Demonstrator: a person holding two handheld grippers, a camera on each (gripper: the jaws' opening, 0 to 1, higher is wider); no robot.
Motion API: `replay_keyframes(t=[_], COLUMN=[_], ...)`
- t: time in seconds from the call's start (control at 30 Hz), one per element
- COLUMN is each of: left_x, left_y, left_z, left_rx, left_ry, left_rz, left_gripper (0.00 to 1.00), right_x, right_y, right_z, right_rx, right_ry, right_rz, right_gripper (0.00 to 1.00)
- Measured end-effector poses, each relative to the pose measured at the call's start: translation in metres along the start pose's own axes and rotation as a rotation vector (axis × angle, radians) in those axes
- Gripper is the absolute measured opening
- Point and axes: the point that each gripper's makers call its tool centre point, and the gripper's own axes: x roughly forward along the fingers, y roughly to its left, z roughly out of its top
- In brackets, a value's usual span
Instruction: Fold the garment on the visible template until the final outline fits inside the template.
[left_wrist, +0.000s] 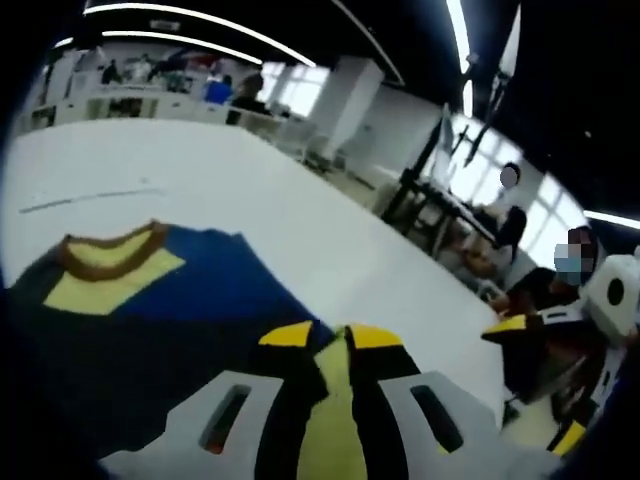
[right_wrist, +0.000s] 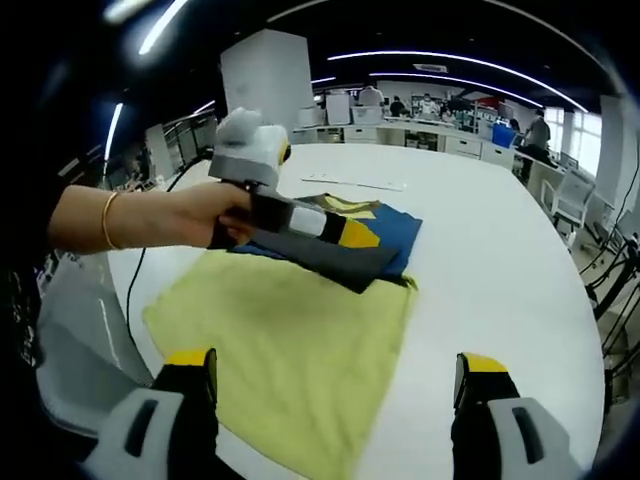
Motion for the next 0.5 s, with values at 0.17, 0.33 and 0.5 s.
replay_keyframes(t=[0.17, 0.33, 0.5], left_x=[-0.006, -0.02, -0.038], left_y=[0.008, 0.021, 0.035], left_z=[0.004, 0.011, 0.024], left_rx=[0.053, 0.075, 0.078], left_ry=[-0.003, -0.013, -0.063], left_rz=[0.041, 0.082, 0.127], left_gripper=[0.44, 0.68, 0.89], right_x=[-0.001, -0.001, 0.0], right_y=[-0.002, -0.003, -0.005], right_z=[-0.002, 0.0, 0.001], right_rx=[0.006, 0.01, 0.01], right_ry=[0.005, 0.007, 0.011], right_rz=[-0.006, -0.004, -0.006], right_gripper=[0.99, 0.99, 0.99])
